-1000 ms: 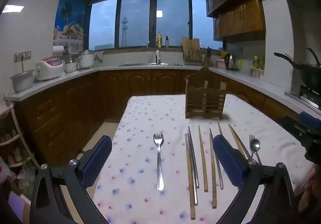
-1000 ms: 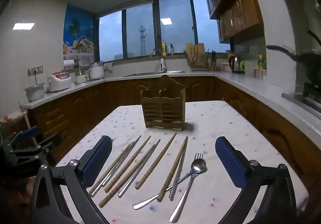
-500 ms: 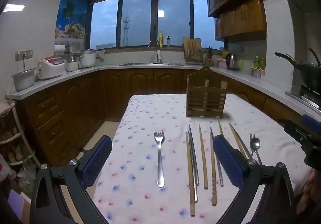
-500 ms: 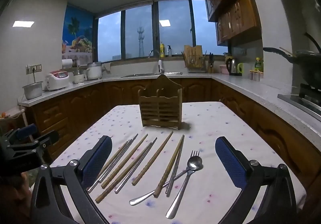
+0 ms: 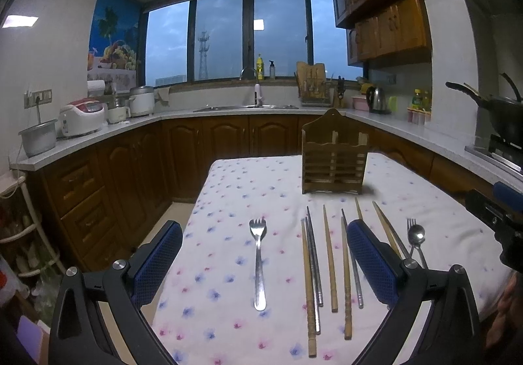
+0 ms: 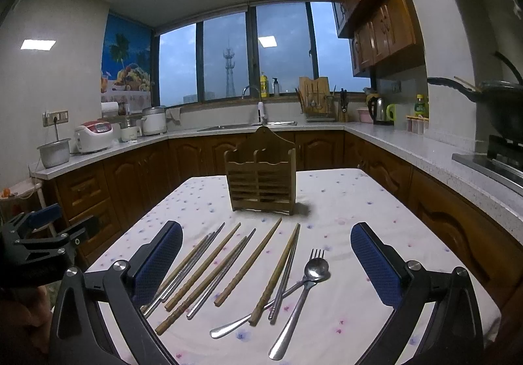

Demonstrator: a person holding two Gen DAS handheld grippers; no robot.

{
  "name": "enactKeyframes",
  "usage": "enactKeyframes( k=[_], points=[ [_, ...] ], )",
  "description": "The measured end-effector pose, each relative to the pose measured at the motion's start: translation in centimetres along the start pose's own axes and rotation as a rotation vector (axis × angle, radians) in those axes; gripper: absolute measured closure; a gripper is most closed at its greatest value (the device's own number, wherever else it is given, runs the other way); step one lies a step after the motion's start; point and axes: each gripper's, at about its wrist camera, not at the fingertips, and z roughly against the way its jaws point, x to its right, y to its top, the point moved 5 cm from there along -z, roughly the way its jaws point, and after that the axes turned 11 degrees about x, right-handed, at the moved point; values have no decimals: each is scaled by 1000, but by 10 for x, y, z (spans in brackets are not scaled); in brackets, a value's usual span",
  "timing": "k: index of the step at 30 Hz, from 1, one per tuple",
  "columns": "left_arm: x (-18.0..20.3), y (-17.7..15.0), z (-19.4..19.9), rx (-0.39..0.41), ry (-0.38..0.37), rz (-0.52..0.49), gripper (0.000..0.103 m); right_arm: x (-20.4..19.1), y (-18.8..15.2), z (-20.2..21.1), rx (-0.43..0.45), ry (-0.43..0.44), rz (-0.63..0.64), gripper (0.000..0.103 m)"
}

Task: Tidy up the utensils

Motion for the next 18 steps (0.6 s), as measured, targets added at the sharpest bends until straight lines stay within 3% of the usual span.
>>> enactKeyframes(
  k=[18],
  points=[
    [2,2,-1,-1,-4,-11,1,-3,5,1,1,10,-4,0]
  ],
)
